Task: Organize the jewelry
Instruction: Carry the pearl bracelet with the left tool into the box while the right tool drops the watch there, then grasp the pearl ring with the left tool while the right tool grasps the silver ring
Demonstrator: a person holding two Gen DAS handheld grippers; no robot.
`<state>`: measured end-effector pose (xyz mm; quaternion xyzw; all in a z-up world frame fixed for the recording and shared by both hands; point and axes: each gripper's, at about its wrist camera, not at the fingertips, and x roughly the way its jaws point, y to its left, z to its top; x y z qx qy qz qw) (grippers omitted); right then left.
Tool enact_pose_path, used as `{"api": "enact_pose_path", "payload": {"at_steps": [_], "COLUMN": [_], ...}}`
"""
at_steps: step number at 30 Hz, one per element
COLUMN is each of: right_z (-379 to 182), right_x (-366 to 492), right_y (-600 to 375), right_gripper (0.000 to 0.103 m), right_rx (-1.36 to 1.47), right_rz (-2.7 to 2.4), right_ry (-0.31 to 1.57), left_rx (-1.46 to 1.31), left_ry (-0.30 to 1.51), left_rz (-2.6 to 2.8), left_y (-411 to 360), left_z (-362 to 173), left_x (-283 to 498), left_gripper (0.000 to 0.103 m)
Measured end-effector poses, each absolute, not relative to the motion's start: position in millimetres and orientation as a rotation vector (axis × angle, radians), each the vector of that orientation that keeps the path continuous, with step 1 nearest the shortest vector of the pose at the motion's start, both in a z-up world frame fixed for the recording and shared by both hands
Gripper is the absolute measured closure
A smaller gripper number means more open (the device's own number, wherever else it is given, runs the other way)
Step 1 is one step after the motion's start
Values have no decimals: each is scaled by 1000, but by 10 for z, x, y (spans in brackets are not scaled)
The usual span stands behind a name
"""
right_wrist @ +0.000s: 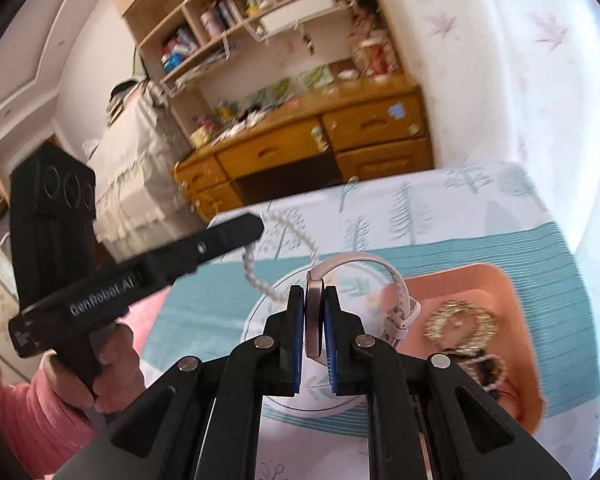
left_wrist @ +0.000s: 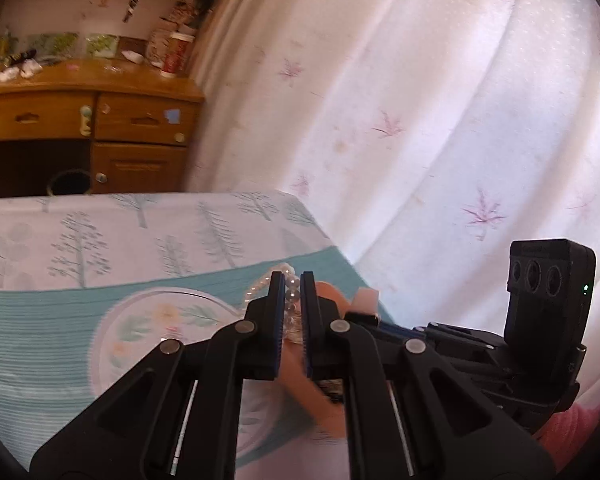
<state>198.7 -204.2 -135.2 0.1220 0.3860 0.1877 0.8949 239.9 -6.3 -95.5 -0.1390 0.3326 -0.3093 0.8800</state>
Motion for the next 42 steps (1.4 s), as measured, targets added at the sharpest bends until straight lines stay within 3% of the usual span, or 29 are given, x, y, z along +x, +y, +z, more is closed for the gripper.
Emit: {"api": "enact_pose_path", "payload": {"at_steps": [6, 13, 15, 16, 17, 19, 21, 23, 34, 42], "right_z": [-1220, -1497, -1601, -1653, -1667, -1678, -1662, -1658, -1637, -1403], "right_x": [1646, 1485, 1467, 1465, 1439, 1407, 1384, 1400, 1767, 2265], "right_y": [-2481, -2873, -2890, -2908, -2936, -2960, -2962, -2939, -2646, -2022], "right_gripper": [93, 93, 85, 65, 48, 45, 40, 32, 20, 20], "right_rx": [267, 298, 287, 286, 295, 321, 322, 307, 277, -224], "right_rz": [293, 182, 158, 141, 130, 139, 136, 129, 151, 428], "right_ry": [812, 956, 998, 1018, 1020, 979, 961, 960, 999, 931], "left_rx": [-292, -258, -239, -226, -215, -208, -213, -205, 1, 146], "left_ry": [735, 856, 906, 940, 966, 1002, 1013, 1002, 1039, 968], "left_rz": [-731, -797, -789, -765, -749, -726, -689, -631, -168, -246], "left_y": [-448, -878, -953, -986, -1005, -998, -937, -853, -191, 149], "left_z": [-1027, -1270, -1350, -1397, -1427, -1480, -1509, -1525, -1943, -2116], "left_x": [2351, 2366, 2381, 2401, 2411, 2446, 2477, 2490, 2630, 2700], "left_gripper": [98, 98, 96, 95, 92, 82, 49, 38, 36, 36]}}
